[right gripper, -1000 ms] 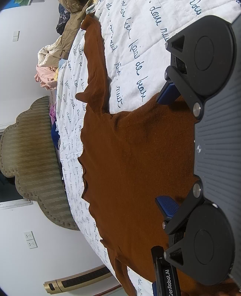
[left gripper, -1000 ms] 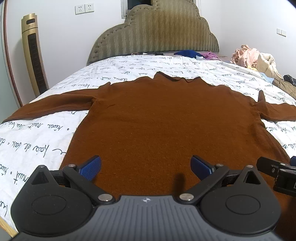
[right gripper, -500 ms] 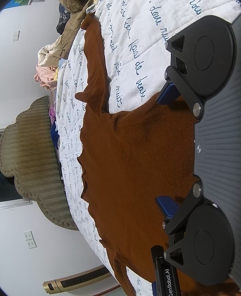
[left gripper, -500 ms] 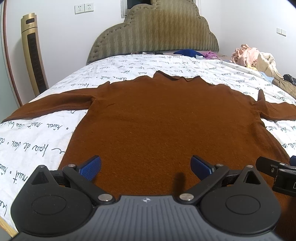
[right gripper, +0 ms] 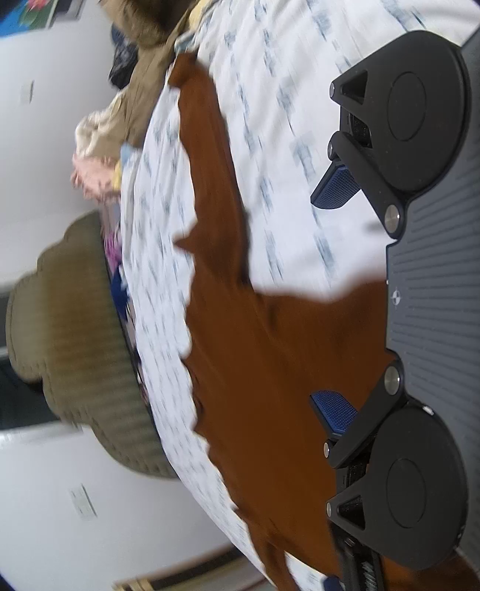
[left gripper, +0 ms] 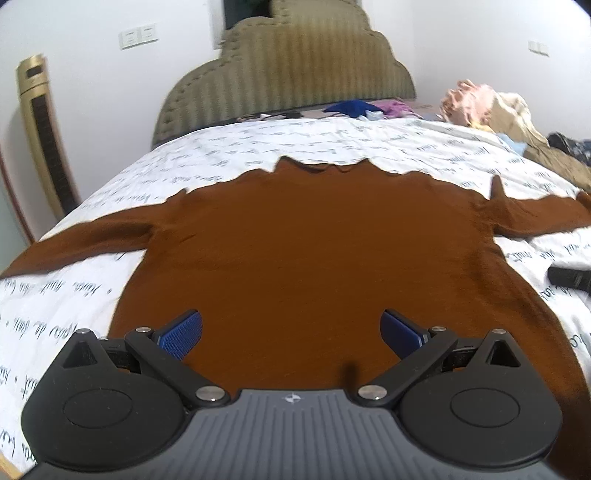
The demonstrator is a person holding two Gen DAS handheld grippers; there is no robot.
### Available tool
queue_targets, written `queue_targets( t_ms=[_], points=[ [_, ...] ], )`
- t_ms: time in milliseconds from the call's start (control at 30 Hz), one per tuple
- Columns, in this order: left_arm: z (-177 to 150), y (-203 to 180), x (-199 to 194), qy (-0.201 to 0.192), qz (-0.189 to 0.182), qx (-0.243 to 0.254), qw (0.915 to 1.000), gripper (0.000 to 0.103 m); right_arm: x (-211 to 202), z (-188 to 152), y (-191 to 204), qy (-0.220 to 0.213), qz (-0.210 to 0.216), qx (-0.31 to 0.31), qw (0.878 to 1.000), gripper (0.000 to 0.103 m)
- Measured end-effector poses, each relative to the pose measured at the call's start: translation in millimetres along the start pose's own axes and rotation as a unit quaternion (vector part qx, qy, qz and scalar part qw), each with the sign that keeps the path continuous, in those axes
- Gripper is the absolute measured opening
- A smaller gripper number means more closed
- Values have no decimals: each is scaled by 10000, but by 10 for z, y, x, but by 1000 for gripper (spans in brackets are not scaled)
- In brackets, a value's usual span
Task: Fold small clothes
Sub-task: 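Grasp the brown sweater's sleeve cuff with the right gripper and lift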
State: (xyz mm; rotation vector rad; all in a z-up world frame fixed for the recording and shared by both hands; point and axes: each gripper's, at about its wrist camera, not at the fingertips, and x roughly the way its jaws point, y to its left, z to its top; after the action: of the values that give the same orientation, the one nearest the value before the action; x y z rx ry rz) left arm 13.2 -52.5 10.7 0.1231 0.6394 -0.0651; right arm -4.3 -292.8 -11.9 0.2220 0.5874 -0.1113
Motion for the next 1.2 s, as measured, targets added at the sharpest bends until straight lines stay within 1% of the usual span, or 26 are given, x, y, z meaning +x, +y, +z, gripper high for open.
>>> queue_targets(
  t_ms=[100, 267, 333, 367, 467, 533, 633, 733, 833, 933, 967, 1000, 1033, 1100, 1167, 1200],
  points=[
    [114, -191, 57, 114, -105, 195, 9997, 103, 35, 206, -480, -50, -85, 367, 9993, 103],
    [363, -582, 230, 217, -158, 441, 9987, 103, 181, 588, -1405, -190, -438, 942, 9944, 102],
    [458, -817, 314, 186, -202, 602, 9978, 103, 261, 715, -1723, -236, -560, 1188, 9911, 99],
    [495, -937, 356, 166, -209, 716, 9971, 103, 320, 778, -1903, -258, -563, 1354, 9888, 97],
    [578, -1365, 493, 128, -197, 1170, 9928, 103, 508, 894, -2310, -289, -370, 1878, 9811, 95],
    [628, -1605, 606, 165, -222, 1341, 9906, 103, 649, 931, -2558, -291, -252, 2250, 9736, 94],
    [697, -1849, 728, 185, -364, 1327, 9903, 103, 846, 962, -2829, -254, -250, 2549, 9663, 92],
    [760, -2024, 869, 249, -426, 1291, 9904, 103, 991, 964, -3051, -251, -219, 2791, 9597, 89],
    [801, -2126, 1011, 339, -452, 1179, 9914, 103, 1122, 962, -3229, -330, 116, 3151, 9484, 86],
    [815, -2178, 1129, 441, -492, 1007, 9927, 103, 1213, 992, -3318, -416, 351, 3320, 9417, 80],
    [819, -2197, 1167, 470, -498, 976, 9929, 103, 1251, 1004, -3341, -437, 408, 3365, 9398, 76],
    [816, -2212, 1195, 488, -511, 945, 9930, 103, 1289, 1016, -3359, -430, 439, 3405, 9382, 70],
    [810, -2225, 1219, 494, -509, 914, 9933, 103, 1333, 1030, -3375, -416, 473, 3449, 9365, 66],
    [789, -2243, 1253, 508, -492, 916, 9933, 103, 1381, 1043, -3385, -455, 521, 3498, 9342, 52],
    [770, -2248, 1279, 525, -464, 949, 9930, 103, 1424, 1047, -3393, -456, 498, 3517, 9337, 44],
    [768, -2248, 1290, 525, -462, 953, 9930, 103, 1447, 1044, -3400, -464, 478, 3540, 9329, 37]
  ],
)
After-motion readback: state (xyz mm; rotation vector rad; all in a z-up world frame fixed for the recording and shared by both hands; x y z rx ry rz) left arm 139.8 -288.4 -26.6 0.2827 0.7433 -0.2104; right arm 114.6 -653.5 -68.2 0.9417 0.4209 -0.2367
